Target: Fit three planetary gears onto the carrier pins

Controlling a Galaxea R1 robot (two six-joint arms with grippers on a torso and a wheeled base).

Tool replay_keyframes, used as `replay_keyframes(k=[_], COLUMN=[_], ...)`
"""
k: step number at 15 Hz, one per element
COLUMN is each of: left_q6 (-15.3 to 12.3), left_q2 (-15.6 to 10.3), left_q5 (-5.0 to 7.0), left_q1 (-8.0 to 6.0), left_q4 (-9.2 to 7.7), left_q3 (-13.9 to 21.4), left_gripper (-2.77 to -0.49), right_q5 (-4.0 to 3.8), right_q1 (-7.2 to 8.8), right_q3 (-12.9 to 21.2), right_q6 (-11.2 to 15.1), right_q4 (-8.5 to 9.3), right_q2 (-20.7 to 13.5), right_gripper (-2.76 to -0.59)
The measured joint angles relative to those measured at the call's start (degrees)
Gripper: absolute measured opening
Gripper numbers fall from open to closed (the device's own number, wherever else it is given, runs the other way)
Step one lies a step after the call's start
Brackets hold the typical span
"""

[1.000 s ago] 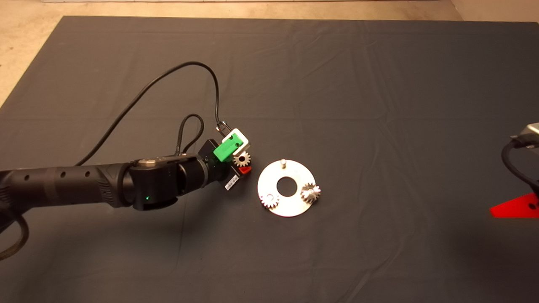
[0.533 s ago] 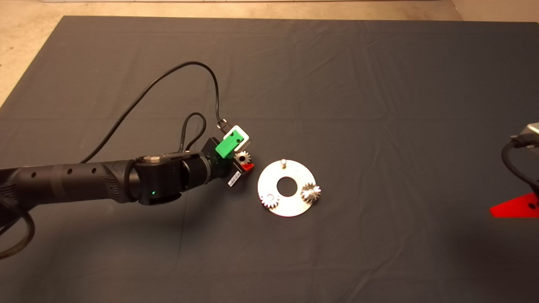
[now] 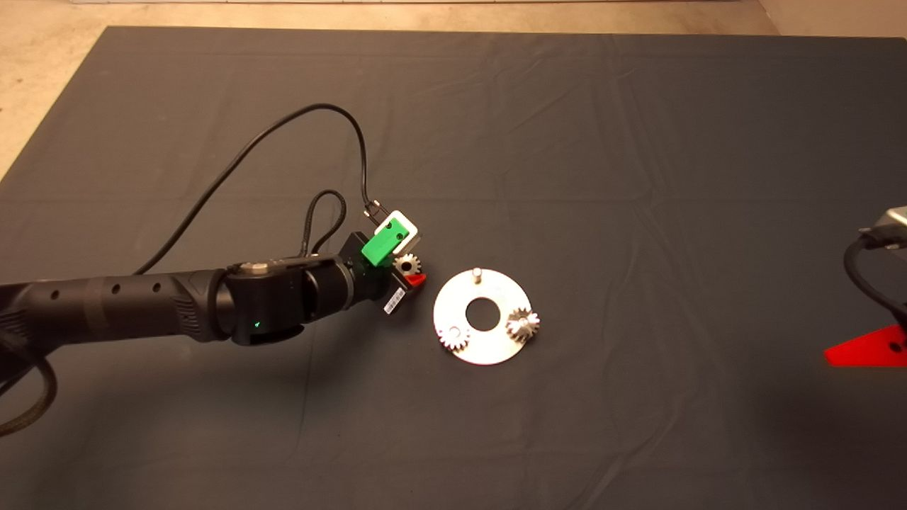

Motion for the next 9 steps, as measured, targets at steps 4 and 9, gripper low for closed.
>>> replay_keyframes(k=[4, 9], left_q6=[-0.06, -1.25], left_q2=[-1.52, -2.66], left_q5=[0.11, 0.12], left_q1=[0.00, 0.02], left_q4=[0.02, 0.02], left_q3=[1.93, 4.68], left_gripper=[-1.88, -1.88], right_q5=[0.01, 0.01], right_q1=[0.00, 0.00], right_q3=[0.00, 0.00], right_q6=[0.00, 0.00], right_q4=[0.00, 0.00], right_q2=[0.00, 0.00], right_gripper=[-1.76, -1.76])
